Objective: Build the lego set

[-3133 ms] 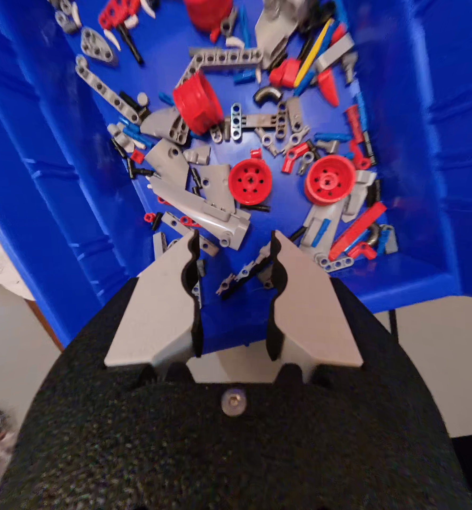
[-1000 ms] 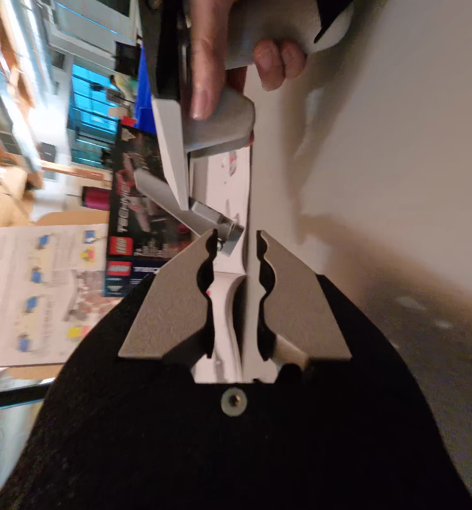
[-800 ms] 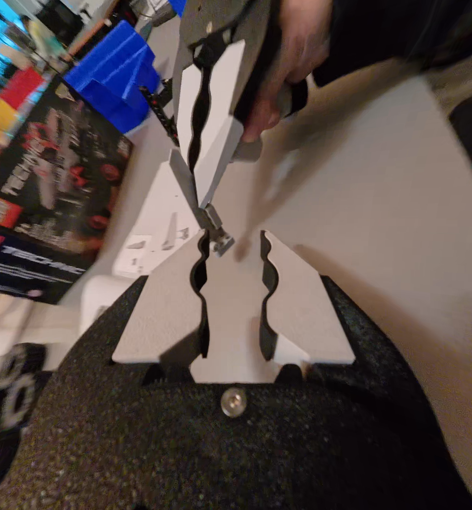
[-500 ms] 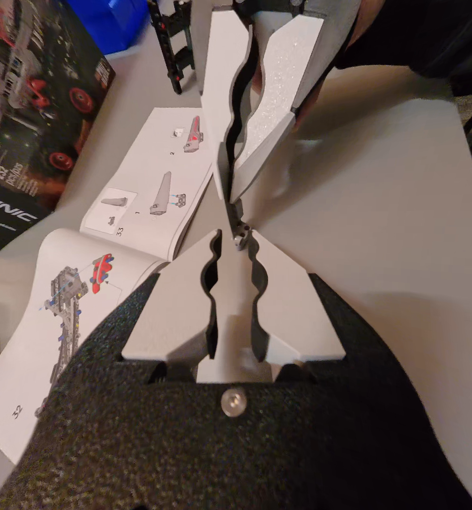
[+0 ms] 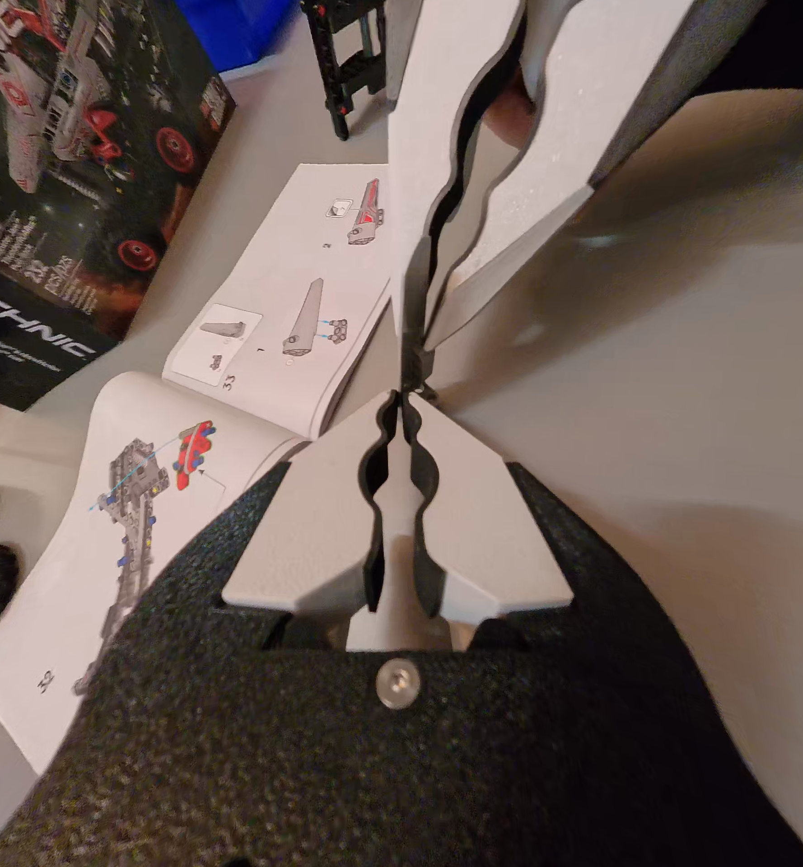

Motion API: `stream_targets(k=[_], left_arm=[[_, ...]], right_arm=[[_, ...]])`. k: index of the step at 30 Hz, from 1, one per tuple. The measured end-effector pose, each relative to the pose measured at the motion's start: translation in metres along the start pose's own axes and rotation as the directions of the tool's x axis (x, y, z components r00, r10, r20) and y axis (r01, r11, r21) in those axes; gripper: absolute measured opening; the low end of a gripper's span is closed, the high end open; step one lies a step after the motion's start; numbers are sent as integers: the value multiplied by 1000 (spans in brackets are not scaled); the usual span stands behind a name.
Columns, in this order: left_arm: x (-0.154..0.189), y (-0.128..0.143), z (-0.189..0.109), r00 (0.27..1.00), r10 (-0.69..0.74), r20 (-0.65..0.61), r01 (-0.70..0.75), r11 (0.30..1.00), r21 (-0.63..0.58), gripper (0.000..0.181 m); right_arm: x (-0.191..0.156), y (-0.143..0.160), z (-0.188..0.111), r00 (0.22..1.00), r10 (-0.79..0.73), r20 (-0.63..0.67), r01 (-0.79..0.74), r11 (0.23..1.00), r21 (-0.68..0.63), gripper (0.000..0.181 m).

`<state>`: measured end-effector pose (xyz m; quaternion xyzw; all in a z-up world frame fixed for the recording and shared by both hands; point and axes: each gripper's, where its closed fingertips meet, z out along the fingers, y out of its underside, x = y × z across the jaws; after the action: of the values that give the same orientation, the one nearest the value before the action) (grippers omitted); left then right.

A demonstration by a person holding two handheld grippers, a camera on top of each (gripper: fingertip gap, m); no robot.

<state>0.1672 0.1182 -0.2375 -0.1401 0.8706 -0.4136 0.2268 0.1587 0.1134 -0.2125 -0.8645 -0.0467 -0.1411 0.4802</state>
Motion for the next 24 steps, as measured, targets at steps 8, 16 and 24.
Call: stream_targets(k=[8,16,24], left_arm=[[-9,-2,-5,990,95,105,-95,995,-9,0],[-8,-5,-2,985,-152,80,149,988,44,0],[-1,2,0,989,-148,32,147,989,9,0]], right_arm=[[6,-7,-14,996,38,-86,-32,997,71,20],[10,-24,-11,990,61,-127,-42,989,144,16],[7,-24,0,993,88,-75,-74,980,183,0]])
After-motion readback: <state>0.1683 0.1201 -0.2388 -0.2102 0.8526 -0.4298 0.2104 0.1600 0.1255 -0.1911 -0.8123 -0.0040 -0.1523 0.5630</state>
